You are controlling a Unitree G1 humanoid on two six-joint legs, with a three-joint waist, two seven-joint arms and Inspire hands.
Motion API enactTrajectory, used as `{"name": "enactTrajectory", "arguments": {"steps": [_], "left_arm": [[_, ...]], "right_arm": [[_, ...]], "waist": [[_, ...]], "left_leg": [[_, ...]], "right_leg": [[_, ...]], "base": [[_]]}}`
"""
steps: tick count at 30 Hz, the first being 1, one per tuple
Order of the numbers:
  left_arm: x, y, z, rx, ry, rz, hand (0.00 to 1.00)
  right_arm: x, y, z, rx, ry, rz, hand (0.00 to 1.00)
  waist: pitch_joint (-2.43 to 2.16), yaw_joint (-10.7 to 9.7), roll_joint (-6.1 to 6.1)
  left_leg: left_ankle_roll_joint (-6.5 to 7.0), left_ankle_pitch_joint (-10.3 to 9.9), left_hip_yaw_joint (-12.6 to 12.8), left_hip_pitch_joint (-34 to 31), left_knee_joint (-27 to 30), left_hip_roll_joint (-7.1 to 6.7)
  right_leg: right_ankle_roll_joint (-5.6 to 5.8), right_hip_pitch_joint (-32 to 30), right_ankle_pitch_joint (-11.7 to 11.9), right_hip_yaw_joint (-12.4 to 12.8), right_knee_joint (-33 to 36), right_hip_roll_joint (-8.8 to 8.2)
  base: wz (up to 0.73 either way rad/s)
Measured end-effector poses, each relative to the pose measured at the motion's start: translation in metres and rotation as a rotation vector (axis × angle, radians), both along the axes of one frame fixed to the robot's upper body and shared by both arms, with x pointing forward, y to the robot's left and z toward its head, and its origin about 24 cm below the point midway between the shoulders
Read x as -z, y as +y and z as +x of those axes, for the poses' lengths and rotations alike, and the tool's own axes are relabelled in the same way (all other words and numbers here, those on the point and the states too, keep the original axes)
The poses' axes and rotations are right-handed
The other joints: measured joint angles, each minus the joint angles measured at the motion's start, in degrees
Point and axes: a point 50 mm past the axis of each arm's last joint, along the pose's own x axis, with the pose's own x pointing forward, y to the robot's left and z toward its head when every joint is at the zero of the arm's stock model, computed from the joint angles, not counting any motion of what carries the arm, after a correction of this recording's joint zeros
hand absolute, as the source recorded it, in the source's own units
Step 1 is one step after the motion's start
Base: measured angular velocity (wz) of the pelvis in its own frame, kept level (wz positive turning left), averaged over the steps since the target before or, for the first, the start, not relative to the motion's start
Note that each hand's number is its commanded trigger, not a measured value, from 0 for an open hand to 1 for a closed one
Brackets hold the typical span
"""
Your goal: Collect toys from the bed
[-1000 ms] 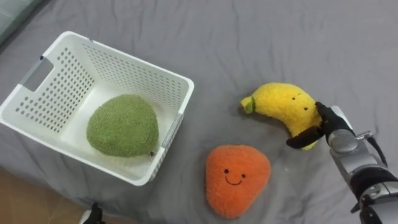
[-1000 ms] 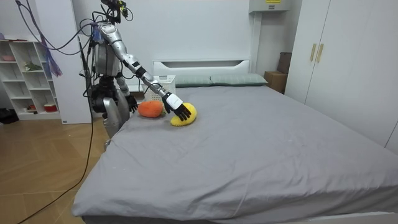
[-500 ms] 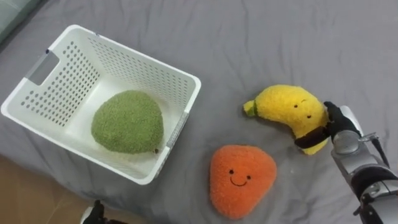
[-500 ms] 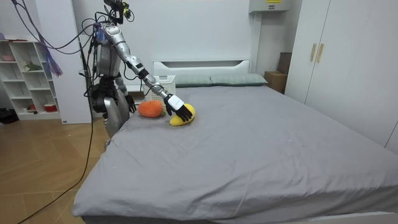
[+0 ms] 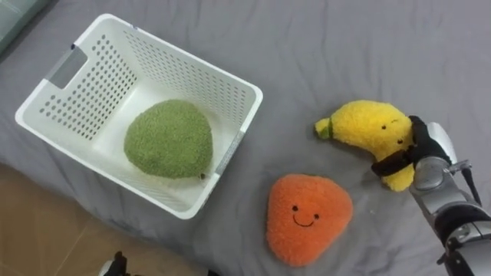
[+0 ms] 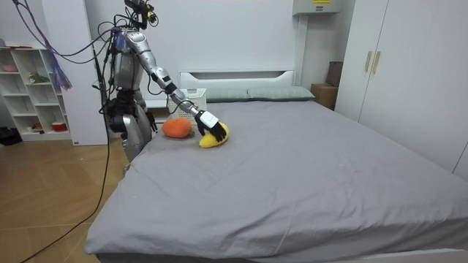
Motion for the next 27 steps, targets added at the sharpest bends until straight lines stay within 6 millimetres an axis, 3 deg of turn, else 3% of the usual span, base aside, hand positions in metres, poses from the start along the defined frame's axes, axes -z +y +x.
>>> {"name": "enactTrajectory", "arguments": {"steps": [9,27], "left_arm": [[-0.001,0.001,0.000,0.000,-0.013,0.005,0.00],[-0.004,0.002,-0.003,0.004,-0.052,0.006,0.00]], "right_arm": [[0.005,-0.006,-0.008,0.063,-0.011,-0.025,1.00],[0.008,-0.004,-0.012,0.073,-0.064,0.039,1.00]], "waist": [[-0.30,0.83,1.01],[-0.57,0.35,1.34]], "left_leg": [[-0.03,0.02,-0.43,-0.39,0.47,0.02],[-0.13,0.06,-0.88,2.63,0.40,0.03]], "right_leg": [[0.00,0.01,0.00,-0.73,0.11,0.02],[-0.01,3.36,-0.01,-1.26,-0.16,0.09]], "base": [[0.00],[0.01]]}}
